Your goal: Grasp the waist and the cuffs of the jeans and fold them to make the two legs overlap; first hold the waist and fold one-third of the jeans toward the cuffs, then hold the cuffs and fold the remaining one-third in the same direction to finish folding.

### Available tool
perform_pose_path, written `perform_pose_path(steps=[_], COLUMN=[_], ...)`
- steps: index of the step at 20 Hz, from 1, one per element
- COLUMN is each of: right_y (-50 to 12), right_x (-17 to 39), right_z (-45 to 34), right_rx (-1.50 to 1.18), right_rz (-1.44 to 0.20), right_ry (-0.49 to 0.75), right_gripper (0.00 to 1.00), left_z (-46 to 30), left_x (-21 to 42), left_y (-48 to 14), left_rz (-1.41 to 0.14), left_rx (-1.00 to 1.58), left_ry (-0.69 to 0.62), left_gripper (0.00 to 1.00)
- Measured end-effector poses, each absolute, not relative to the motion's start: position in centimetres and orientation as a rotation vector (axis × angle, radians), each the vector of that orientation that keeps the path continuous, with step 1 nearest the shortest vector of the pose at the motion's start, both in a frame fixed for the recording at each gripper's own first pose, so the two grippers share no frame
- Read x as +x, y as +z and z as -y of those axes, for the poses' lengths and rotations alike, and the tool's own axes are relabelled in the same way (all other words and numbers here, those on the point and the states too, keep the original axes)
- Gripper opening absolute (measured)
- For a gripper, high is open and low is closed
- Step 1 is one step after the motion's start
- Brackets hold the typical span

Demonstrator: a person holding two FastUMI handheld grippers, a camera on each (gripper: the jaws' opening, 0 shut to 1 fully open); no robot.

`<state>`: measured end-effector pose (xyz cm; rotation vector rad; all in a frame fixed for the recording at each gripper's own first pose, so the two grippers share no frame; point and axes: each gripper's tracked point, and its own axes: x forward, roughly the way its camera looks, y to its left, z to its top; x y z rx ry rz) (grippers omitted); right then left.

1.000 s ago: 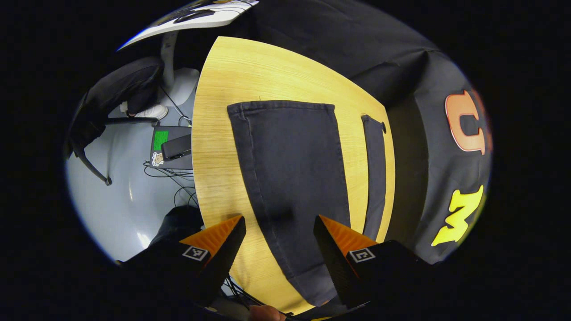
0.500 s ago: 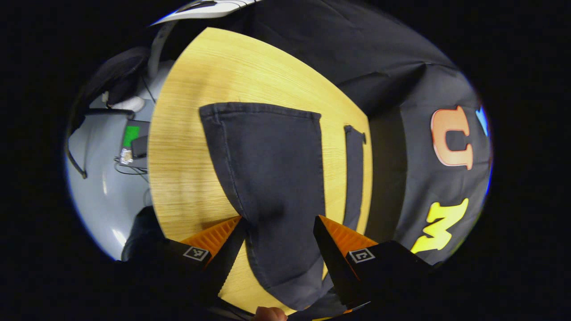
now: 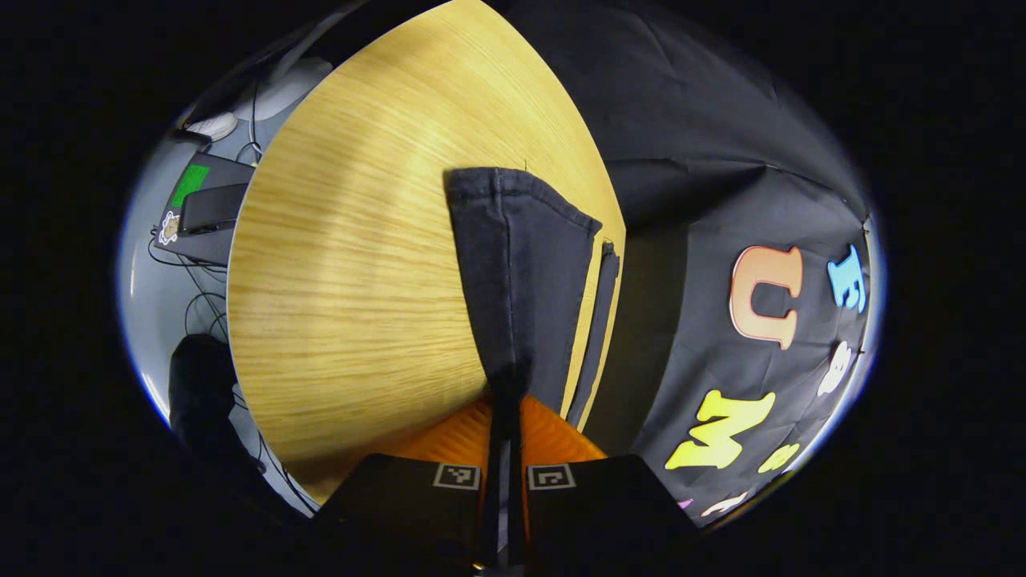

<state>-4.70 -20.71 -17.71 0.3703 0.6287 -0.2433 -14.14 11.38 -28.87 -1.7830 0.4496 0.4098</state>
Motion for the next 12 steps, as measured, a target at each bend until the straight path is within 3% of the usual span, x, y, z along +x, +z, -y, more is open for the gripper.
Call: perform_pose_path(steps=[4,5,6,7,8,9,10,11,12], right_y=[-23.4,-25.0,-26.2,-27.3,-28.4,-29.0,-29.2,-29.2,-29.3], right_x=[-4.9,-5.0,-5.5,-5.9,-6.2,-6.2,-5.9,-5.2,-4.4], right_z=[24.6,25.7,26.4,26.8,26.8,26.6,26.4,26.3,26.1], right_rx=[0.753,0.832,0.895,0.938,0.953,0.959,0.960,0.945,0.930], right_rz=[-0.808,-0.850,-0.891,-0.924,-0.961,-0.984,-0.991,-0.981,-0.979], right_ry=[-0.391,-0.442,-0.479,-0.495,-0.506,-0.507,-0.496,-0.490,-0.475], right_gripper=[0.98,0.89,0.96,0.89,0.96,0.96,0.88,0.96,0.85], left_z=[-11.3,-11.3,-11.4,-11.5,-11.4,-11.4,-11.4,-11.4,-11.4], left_x=[-14.3,-14.4,-14.2,-14.3,-14.3,-14.3,-14.4,-14.3,-14.3], left_y=[-28.8,-28.8,-28.8,-28.7,-28.7,-28.7,-28.8,-28.9,-28.8], left_rz=[-0.457,-0.453,-0.450,-0.446,-0.447,-0.450,-0.456,-0.462,-0.463], left_rx=[-1.778,-1.779,-1.790,-1.801,-1.804,-1.803,-1.801,-1.801,-1.802], left_ry=[0.376,0.379,0.381,0.388,0.391,0.394,0.398,0.399,0.402], left_gripper=[0.04,0.04,0.03,0.04,0.03,0.03,0.03,0.03,0.04])
